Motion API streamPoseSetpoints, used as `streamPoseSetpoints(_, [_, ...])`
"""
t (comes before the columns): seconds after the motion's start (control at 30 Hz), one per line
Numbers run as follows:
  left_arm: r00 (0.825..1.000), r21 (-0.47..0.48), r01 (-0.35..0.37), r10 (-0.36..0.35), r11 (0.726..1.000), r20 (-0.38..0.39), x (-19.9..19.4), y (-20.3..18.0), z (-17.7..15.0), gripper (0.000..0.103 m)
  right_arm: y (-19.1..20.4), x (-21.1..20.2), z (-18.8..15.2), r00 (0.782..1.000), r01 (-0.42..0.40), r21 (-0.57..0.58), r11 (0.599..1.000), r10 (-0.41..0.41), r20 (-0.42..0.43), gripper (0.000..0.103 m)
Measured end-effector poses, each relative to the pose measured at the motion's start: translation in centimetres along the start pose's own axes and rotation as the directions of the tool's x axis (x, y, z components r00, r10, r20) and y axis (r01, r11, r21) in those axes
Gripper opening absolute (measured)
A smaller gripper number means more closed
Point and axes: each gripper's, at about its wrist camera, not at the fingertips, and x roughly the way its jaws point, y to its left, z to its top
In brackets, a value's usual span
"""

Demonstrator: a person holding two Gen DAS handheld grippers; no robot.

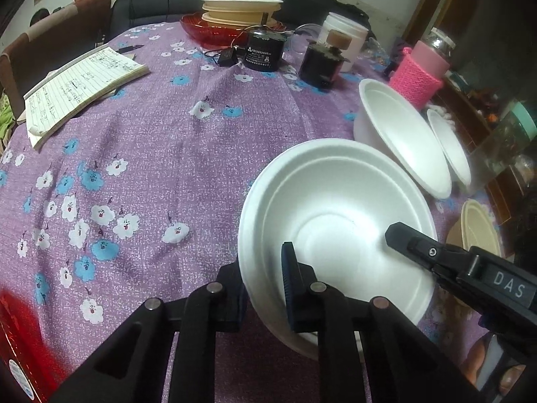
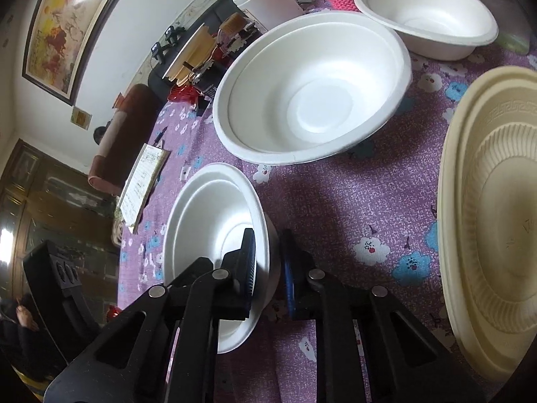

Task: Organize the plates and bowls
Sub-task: 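Carry the white foam bowl with both grippers toward the stacked red plates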

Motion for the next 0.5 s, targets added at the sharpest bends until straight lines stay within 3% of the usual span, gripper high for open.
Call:
streamPoseSetpoints(0.23, [1.0, 0.004, -0.003, 0.003, 1.0, 0.001, -0.1, 0.0, 0.0, 0.016, 1.2, -0.2, -0.4, 0.996, 0.076, -0.087, 0.993, -0.073, 0.046, 0.008])
streamPoseSetpoints(0.5, [1.0, 0.003, -0.005, 0.005, 1.0, 0.009, -0.4, 0.0, 0.0, 0.015, 0.7, -0.1, -0.3, 0.998, 0.056, -0.069, 0.996, -0.054, 0.035, 0.008])
